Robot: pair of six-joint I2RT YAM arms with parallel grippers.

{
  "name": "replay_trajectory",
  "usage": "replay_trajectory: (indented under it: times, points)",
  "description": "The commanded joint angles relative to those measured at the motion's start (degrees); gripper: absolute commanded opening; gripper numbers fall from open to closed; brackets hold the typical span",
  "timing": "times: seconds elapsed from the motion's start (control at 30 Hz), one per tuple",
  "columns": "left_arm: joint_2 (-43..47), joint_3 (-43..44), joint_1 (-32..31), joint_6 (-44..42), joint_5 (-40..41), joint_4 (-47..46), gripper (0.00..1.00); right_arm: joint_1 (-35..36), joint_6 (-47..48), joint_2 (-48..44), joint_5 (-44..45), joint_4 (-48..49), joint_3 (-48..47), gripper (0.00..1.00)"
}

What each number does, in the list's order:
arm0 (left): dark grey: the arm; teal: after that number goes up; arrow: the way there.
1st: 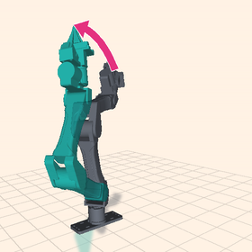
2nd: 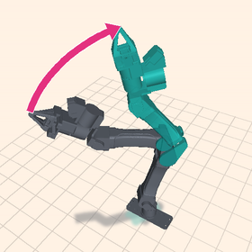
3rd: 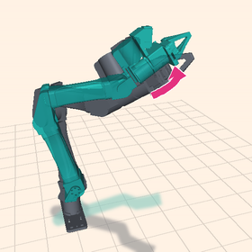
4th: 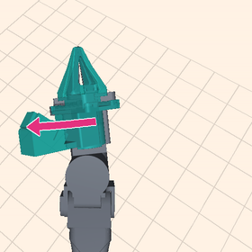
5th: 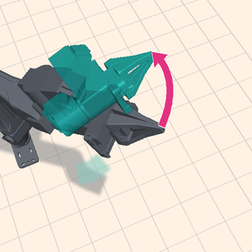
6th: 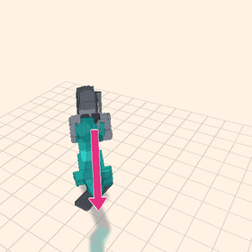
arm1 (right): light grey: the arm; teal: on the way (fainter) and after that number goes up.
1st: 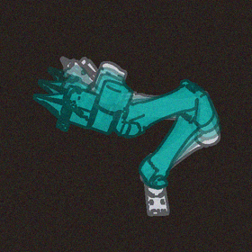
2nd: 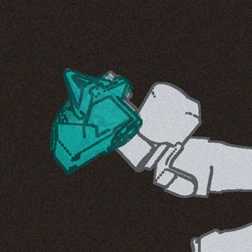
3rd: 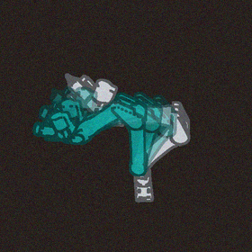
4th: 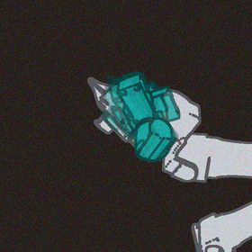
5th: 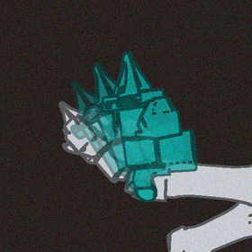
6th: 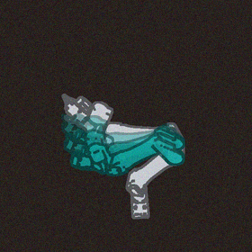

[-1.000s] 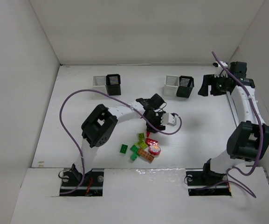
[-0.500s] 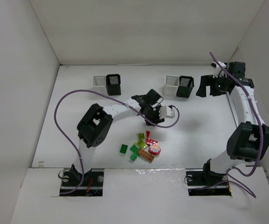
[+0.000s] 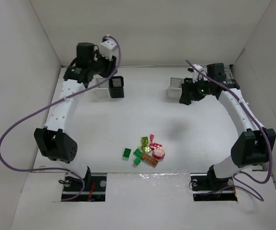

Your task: Sort the legos into containers by color

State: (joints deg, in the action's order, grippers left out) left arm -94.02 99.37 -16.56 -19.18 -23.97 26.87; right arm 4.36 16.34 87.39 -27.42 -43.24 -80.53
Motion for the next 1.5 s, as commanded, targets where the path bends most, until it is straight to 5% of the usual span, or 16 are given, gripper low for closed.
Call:
replay_trajectory:
  times: [0.0,0.13,0.23,0.83,1.17,1.47]
  points:
    - [0.85,-2.34,6.25,6.26,0.06,2.92,0.08,2.58,-0.17,1.89,0.00,1.85,-2.96,0.99]
    - [-1.15,-3.48,17.58,8.81,-1.16,2.92,0.04,4.86,-0.17,4.62,-0.71,1.14,-5.24,0.99]
    - [-4.40,-1.65,19.10,8.20,-1.17,3.45,0.04,5.48,-0.17,5.32,-0.71,1.14,-5.77,0.99]
    - [-25.24,19.10,16.12,7.67,-0.82,8.54,0.07,7.59,0.89,5.33,0.61,0.09,-2.88,0.99]
    - [-26.30,16.12,15.50,6.61,-1.35,9.87,0.10,7.59,2.47,5.33,1.67,-0.44,-2.88,0.99]
    - [-26.92,17.35,15.50,5.56,-0.29,11.10,0.34,8.12,2.47,5.94,2.19,-0.97,-4.02,0.99]
